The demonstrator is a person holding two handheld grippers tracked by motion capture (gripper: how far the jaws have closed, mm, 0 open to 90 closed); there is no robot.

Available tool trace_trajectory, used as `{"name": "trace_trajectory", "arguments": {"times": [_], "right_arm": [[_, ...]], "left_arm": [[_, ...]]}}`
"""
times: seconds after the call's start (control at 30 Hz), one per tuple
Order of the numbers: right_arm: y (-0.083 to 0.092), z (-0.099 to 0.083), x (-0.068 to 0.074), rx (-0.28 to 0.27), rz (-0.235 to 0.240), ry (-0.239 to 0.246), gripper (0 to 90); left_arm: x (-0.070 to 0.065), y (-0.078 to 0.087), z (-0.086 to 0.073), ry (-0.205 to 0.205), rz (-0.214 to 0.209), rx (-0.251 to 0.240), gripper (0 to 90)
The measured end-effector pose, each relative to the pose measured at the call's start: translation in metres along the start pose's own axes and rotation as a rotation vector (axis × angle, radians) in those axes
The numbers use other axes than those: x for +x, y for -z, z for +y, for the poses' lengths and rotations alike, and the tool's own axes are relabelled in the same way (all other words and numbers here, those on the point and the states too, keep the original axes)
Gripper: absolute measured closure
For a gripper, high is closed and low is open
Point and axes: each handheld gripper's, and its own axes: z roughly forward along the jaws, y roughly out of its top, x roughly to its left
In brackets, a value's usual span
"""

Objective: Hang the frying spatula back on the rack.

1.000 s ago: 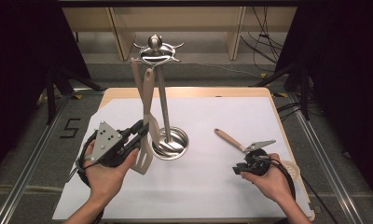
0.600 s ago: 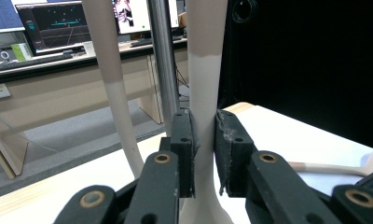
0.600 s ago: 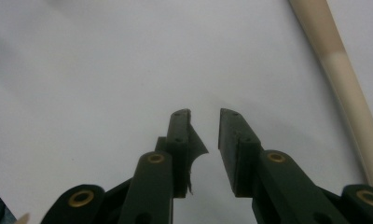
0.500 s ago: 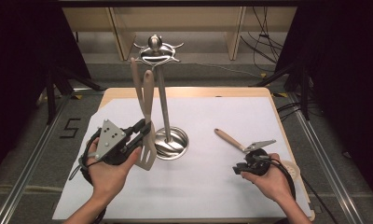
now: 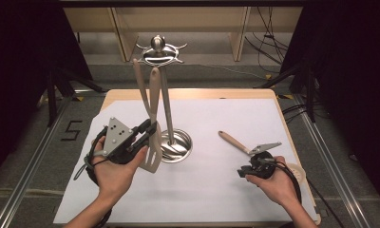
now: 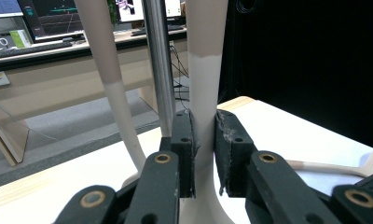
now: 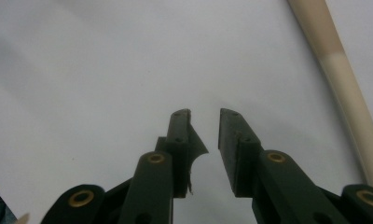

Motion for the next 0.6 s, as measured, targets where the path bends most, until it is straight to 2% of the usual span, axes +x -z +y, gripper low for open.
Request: {"name": "trace_trajectory", "arguments": {"times": [0.07, 0.1, 0.2, 0.27, 0.3, 0.33, 0.4, 0.43, 0.53, 0.57, 0.6], "right_arm": [[0.0, 0.0001, 0.0001, 0.0, 0.0, 0.002, 74.4], [0.0, 0.0002, 0.0003, -0.001, 0.001, 0.002, 74.4], [-0.0001, 0.0003, 0.0005, 0.0, 0.0, 0.002, 74.4], [-0.0004, 0.0004, 0.0007, 0.0, 0.001, 0.001, 74.4], [-0.0005, 0.0004, 0.0008, 0.002, 0.003, 0.001, 74.4], [-0.0006, 0.0004, 0.001, 0.001, 0.002, 0.003, 74.4], [-0.0007, 0.0006, 0.0013, 0.004, 0.003, 0.002, 74.4], [-0.0009, 0.0007, 0.0011, 0.004, 0.003, 0.006, 74.5], [-0.0027, 0.0009, -0.0004, -0.015, 0.001, 0.023, 74.5], [-0.0026, 0.0009, -0.0002, -0.016, 0.002, 0.023, 74.5], [-0.0026, 0.0009, -0.0003, -0.015, 0.002, 0.022, 74.5]], "left_arm": [[-0.0001, 0.0005, -0.0004, -0.002, 0.002, 0.002, 77.9], [0.001, 0.0008, -0.0004, -0.018, 0.01, 0.001, 77.9], [0.002, 0.001, -0.0016, -0.017, 0.015, 0.006, 77.9], [0.0018, 0.001, -0.0025, 0.008, 0.007, 0.015, 77.9], [0.0031, 0.0009, -0.0023, -0.008, 0.015, 0.01, 77.9], [0.0023, 0.0008, -0.003, 0.011, 0.011, 0.015, 77.9], [0.0041, 0.0007, -0.0029, -0.007, 0.02, 0.016, 77.9], [0.0033, 0.0002, -0.0035, 0.012, 0.014, 0.024, 77.9], [0.004, -0.0017, -0.003, 0.011, 0.02, 0.031, 77.9], [0.0052, -0.0024, -0.0022, -0.007, 0.026, 0.026, 77.9], [0.0044, -0.0032, -0.0021, 0.008, 0.021, 0.031, 77.9]]}}
